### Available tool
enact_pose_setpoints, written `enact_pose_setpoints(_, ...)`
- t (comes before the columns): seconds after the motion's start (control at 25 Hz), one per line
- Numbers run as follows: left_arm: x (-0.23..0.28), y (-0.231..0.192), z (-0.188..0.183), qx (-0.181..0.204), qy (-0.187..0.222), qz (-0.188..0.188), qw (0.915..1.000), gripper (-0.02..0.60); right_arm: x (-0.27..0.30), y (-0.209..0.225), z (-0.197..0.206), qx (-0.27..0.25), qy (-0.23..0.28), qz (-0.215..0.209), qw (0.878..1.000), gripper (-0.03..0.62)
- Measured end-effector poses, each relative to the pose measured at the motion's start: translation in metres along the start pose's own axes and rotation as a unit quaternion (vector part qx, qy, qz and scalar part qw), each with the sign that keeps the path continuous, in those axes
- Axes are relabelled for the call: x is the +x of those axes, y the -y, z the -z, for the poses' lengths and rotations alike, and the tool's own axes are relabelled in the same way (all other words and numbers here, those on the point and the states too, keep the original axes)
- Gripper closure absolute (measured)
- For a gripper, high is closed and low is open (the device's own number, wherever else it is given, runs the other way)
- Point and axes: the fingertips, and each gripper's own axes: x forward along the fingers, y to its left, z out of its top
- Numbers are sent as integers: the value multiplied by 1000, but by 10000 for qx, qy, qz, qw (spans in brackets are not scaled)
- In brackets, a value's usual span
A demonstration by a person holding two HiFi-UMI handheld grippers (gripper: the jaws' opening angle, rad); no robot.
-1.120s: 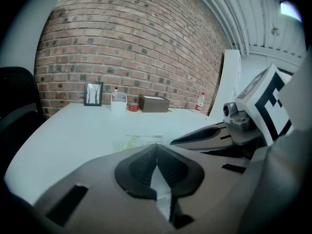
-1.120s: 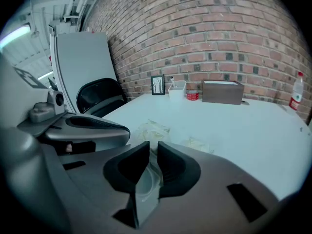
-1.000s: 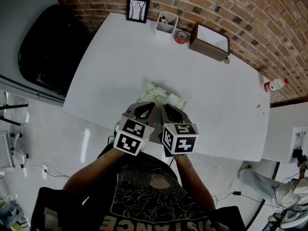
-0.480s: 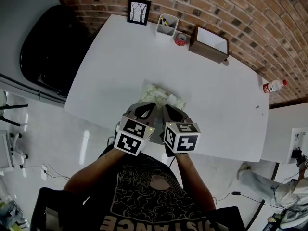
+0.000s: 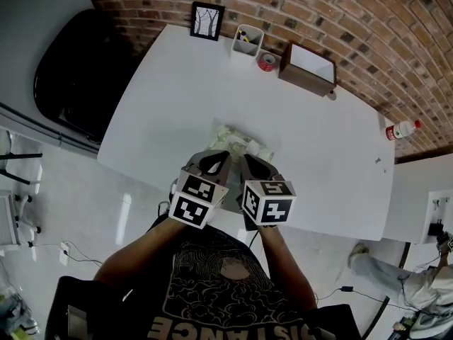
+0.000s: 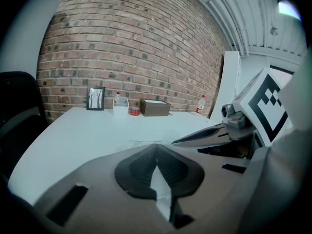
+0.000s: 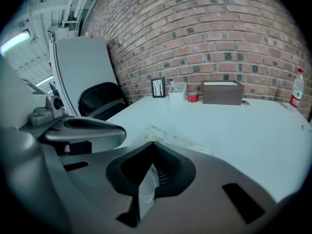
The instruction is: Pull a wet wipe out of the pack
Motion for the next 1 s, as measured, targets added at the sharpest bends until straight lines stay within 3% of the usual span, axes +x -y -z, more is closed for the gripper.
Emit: enact_pose_setpoints(1.0, -13, 12, -9, 33, 216, -210, 9995, 569, -24, -11, -27, -246, 508, -200, 9982, 577)
